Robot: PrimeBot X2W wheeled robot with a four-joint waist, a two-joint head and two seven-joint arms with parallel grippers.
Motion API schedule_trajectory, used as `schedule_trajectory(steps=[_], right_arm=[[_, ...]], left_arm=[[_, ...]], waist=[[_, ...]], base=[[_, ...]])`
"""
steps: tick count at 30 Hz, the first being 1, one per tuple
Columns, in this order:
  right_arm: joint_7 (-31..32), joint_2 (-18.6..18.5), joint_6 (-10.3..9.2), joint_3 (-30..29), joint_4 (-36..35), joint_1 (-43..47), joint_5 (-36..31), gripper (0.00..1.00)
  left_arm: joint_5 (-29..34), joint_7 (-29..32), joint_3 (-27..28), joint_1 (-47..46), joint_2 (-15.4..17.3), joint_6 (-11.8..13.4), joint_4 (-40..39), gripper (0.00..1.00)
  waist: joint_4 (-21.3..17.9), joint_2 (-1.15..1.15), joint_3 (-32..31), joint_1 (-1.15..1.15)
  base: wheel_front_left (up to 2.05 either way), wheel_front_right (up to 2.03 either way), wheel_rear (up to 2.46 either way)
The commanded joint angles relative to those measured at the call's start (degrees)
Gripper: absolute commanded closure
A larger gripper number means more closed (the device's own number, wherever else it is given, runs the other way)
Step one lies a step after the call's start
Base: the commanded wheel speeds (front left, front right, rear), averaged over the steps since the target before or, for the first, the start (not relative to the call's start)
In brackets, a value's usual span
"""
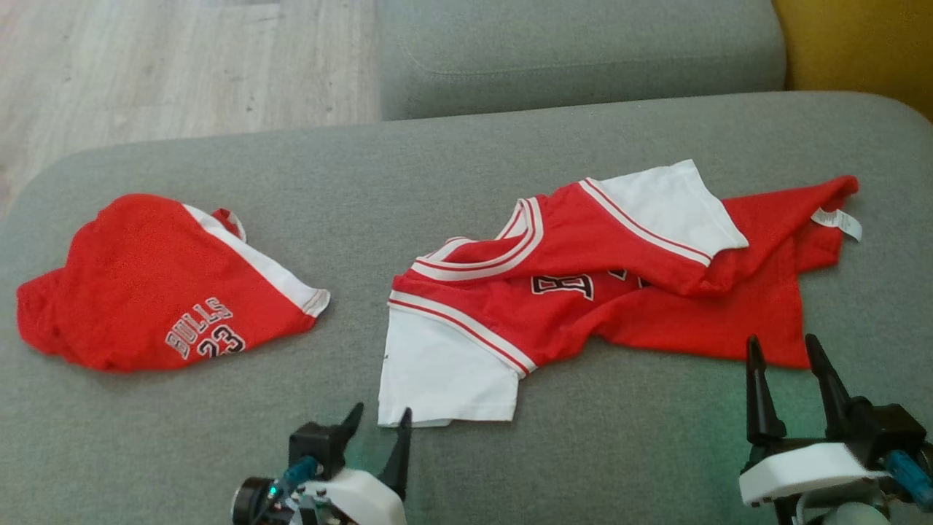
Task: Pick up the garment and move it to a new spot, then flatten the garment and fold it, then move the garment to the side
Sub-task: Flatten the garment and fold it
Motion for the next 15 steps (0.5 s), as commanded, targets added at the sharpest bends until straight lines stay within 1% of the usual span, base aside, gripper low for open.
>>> schedule_trajectory(steps=[1, 8, 15], right_arm=[[-0.8, -0.4, 0.39, 1.6, -1.7, -2.3, 0.1, 0.00], [-0.8, -0.4, 0.39, 1.6, -1.7, -3.6, 0.7, 0.00], [-0.8, -0.4, 0.39, 0.4, -2.2, -4.2, 0.4, 0.00]], left_arm=[[-0.1, -0.2, 2.4, -3.1, 0.1, 1.0, -1.0, 0.00], [-1.0, 1.3, 2.8, -4.9, 0.1, 2.3, 1.8, 0.00], [-1.7, 3.1, 1.1, -5.3, 0.1, 0.6, 3.7, 0.00]], waist=[[-0.4, 0.00, 0.5, 0.00], [-1.8, 0.00, 2.3, 0.00], [-2.3, 0.00, 2.6, 0.00]], base=[[0.00, 0.00, 0.00], [0.00, 0.00, 0.00], [0.00, 0.00, 0.00]])
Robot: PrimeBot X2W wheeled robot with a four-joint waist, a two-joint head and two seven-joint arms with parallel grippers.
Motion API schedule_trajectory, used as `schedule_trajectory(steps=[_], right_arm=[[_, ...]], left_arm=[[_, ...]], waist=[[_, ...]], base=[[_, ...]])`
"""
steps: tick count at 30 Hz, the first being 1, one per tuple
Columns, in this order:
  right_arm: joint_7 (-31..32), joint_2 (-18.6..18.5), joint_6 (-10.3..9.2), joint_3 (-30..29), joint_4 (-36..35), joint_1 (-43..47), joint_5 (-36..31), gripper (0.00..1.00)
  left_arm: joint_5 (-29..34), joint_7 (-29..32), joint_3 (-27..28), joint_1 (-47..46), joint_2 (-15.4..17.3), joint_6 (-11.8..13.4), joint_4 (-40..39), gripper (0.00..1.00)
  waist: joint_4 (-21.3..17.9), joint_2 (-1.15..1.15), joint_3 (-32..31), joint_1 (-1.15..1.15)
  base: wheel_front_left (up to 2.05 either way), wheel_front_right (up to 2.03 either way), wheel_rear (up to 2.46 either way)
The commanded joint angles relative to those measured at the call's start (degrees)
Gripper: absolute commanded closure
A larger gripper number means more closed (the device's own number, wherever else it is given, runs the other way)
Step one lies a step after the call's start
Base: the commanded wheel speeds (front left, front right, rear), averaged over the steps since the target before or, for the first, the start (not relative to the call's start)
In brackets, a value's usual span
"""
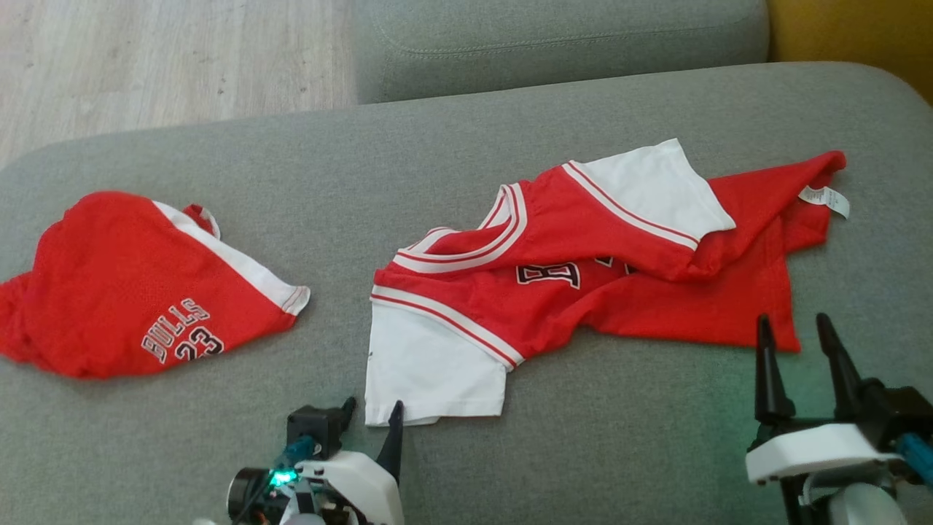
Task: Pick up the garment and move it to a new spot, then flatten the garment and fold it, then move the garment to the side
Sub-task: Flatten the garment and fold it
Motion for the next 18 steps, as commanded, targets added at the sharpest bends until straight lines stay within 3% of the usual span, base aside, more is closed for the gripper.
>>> schedule_trajectory(steps=[1, 2, 3, 4, 5, 11, 18], right_arm=[[-0.8, -0.4, 0.39, 0.8, -1.9, -2.2, -0.2, 0.00], [-0.8, -0.4, 0.39, 0.7, -1.9, -2.3, -0.2, 0.00], [-0.8, -0.4, 0.39, 0.5, -1.9, -2.3, -0.2, 0.00], [-0.8, -0.4, 0.39, 0.4, -1.8, -2.3, -0.3, 0.00], [-0.8, -0.4, 0.39, 0.2, -1.8, -2.3, -0.3, 0.00], [-0.8, -0.4, 0.39, -1.0, 0.8, -2.1, -1.2, 0.00], [1.3, -0.4, 0.39, -7.9, 8.9, -4.5, -0.9, 0.00]], left_arm=[[-0.4, 0.8, 1.0, -1.5, 0.1, -0.6, -0.4, 0.00], [-0.5, 1.2, 0.7, -1.5, 0.1, -0.9, -0.3, 0.00], [-0.4, 1.5, 0.4, -1.5, 0.1, -1.2, -0.2, 0.35], [-0.4, 1.8, 0.1, -1.4, 0.1, -1.5, -0.1, 0.93], [-0.5, 2.0, -0.1, -1.4, 0.2, -1.7, -0.2, 1.00], [-0.9, -2.6, 1.5, -2.0, 0.2, -0.3, -2.4, 1.00], [-2.4, -10.6, 3.6, -3.0, 0.2, -0.4, -5.9, 1.00]], waist=[[-0.1, 0.00, -0.2, 0.00], [-0.1, 0.00, -0.3, 0.00], [-0.1, 0.00, -0.4, 0.00], [-0.1, 0.00, -0.5, 0.00], [-0.1, 0.00, -0.5, 0.00], [0.3, 0.00, -0.4, 0.00], [1.1, 0.00, 0.2, 0.00]], base=[[0.00, 0.00, 0.00], [0.00, 0.00, 0.00], [0.00, 0.00, 0.00], [0.00, 0.00, 0.00], [0.00, 0.00, 0.00], [0.00, 0.00, 0.00], [0.00, 0.00, 0.00]])
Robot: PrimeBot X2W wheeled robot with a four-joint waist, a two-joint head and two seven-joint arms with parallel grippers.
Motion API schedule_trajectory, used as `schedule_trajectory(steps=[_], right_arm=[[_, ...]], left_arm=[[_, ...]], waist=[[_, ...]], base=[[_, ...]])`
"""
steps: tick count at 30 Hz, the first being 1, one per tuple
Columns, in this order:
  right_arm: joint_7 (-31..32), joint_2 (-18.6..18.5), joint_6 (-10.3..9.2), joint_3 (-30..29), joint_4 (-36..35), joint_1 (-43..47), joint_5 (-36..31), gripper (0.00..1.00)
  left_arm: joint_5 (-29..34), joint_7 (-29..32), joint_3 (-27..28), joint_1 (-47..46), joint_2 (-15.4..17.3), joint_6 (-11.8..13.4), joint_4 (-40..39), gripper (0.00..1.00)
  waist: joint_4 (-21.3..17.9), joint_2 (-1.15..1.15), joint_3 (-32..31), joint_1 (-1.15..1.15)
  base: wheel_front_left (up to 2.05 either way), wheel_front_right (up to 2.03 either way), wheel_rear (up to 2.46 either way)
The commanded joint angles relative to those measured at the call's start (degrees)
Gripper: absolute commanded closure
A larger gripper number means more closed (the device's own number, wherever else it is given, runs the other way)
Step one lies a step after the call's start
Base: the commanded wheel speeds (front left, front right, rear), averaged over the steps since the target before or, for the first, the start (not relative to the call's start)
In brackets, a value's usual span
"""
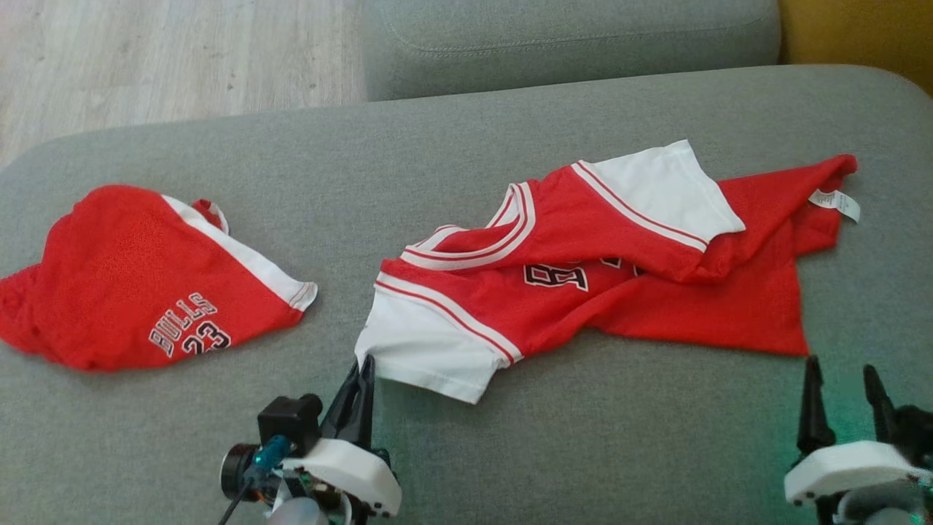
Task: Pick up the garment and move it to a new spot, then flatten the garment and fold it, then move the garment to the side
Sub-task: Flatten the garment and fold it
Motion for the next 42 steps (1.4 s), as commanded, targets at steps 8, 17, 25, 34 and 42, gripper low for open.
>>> schedule_trajectory(steps=[8, 17, 25, 34, 42], right_arm=[[1.6, -0.5, 0.39, -2.5, 10.1, -9.4, 6.2, 0.00], [0.2, -0.5, 0.39, -3.8, 23.6, -16.6, 8.7, 0.00], [-1.5, -0.5, 0.39, -2.7, 30.7, -20.3, 9.2, 0.04], [-1.9, -0.5, 0.39, 2.8, 31.5, -22.0, 13.5, 1.00], [-2.0, -0.5, 0.39, 9.9, 13.8, -19.9, 17.2, 1.00]], left_arm=[[-0.4, -2.8, 1.2, -3.3, 0.2, -0.6, -2.6, 1.00], [-0.7, -3.2, 0.3, -4.0, 0.2, -0.9, -2.8, 1.00], [-1.0, -3.4, 0.0, -4.2, 0.4, -0.9, -2.4, 1.00], [-3.1, -4.2, 1.5, -4.2, 0.6, -0.6, -2.7, 1.00], [-8.2, -5.8, 5.4, -5.4, 0.4, -3.4, -8.7, 1.00]], waist=[[0.8, 0.00, 0.8, 0.00], [1.5, 0.00, 2.0, 0.00], [1.6, 0.00, 2.6, 0.00], [1.2, 0.00, 1.9, 0.00], [-0.1, 0.00, -0.5, 0.00]], base=[[0.00, 0.00, 0.00], [0.00, 0.00, 0.00], [0.00, 0.00, 0.00], [0.00, 0.00, 0.00], [0.00, 0.00, 0.00]])
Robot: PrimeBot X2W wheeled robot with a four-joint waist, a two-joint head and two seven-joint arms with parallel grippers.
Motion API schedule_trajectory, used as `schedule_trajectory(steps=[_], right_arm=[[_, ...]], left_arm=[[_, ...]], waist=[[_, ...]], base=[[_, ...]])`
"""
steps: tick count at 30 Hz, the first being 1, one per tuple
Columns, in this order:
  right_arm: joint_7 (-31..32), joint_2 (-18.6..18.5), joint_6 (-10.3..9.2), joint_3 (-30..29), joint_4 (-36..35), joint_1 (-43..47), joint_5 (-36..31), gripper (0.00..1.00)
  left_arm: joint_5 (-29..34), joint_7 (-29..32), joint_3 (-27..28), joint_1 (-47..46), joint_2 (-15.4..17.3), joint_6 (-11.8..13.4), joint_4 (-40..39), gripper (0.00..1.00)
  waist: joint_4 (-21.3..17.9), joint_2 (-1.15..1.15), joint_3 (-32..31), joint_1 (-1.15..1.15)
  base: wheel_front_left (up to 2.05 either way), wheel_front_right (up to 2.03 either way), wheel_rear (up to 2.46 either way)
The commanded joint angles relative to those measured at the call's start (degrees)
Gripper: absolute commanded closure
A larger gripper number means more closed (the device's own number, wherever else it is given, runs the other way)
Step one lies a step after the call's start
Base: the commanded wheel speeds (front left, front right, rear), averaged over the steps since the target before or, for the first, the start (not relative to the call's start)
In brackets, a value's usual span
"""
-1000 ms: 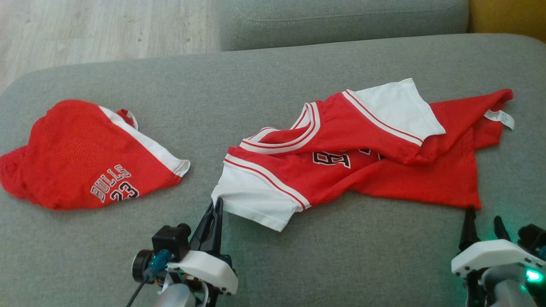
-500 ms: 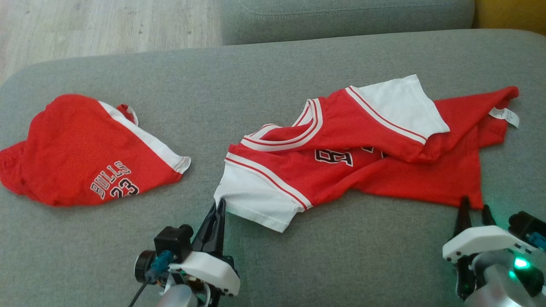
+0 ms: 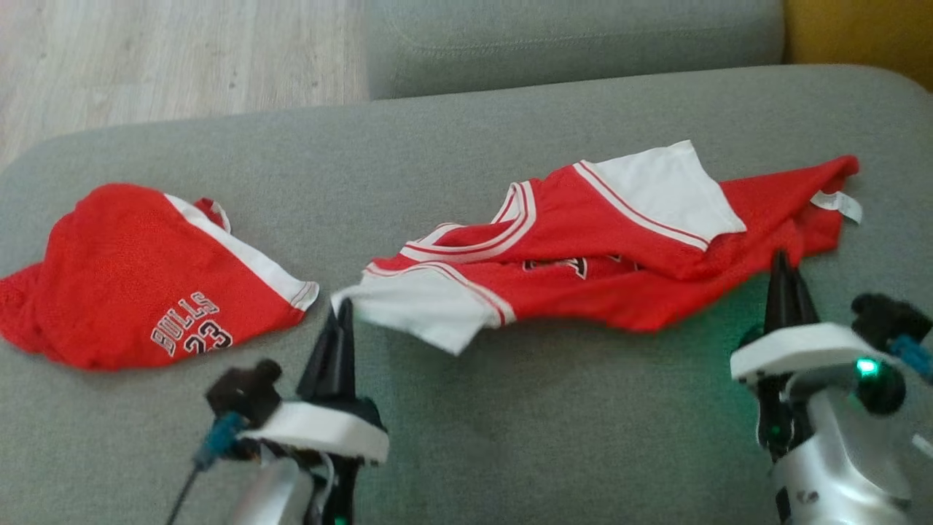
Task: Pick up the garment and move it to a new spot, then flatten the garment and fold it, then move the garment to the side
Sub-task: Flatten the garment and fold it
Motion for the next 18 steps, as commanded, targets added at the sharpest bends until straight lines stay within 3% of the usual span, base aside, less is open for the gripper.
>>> schedule_trajectory(steps=[1, 7, 9, 18], right_arm=[[-0.4, -0.1, 0.39, 2.7, -6.4, 0.0, 0.4, 1.00], [3.7, -2.2, 0.39, 5.3, -23.6, -2.7, -0.9, 1.00], [4.9, -2.6, 0.39, 5.4, -26.3, -3.7, -1.0, 1.00], [17.3, -2.2, 0.39, 2.6, -42.8, -10.1, -2.5, 1.00]], left_arm=[[-1.8, -1.0, 3.3, -4.3, 0.3, -0.8, -4.3, 1.00], [-6.5, 1.9, 6.8, -13.3, 1.3, -1.9, -14.5, 1.00], [-7.1, 2.6, 7.5, -15.4, 1.5, -1.8, -16.2, 1.00], [-9.5, 11.3, 11.7, -27.0, 3.8, 3.1, -28.4, 1.00]], waist=[[-0.5, 0.00, -1.1, 0.00], [-0.9, 0.00, -3.4, 0.00], [-1.1, 0.00, -3.8, 0.00], [-2.6, 0.00, -5.4, 0.00]], base=[[0.00, 0.00, 0.00], [0.00, 0.00, 0.00], [0.00, 0.00, 0.00], [0.00, 0.00, 0.00]])
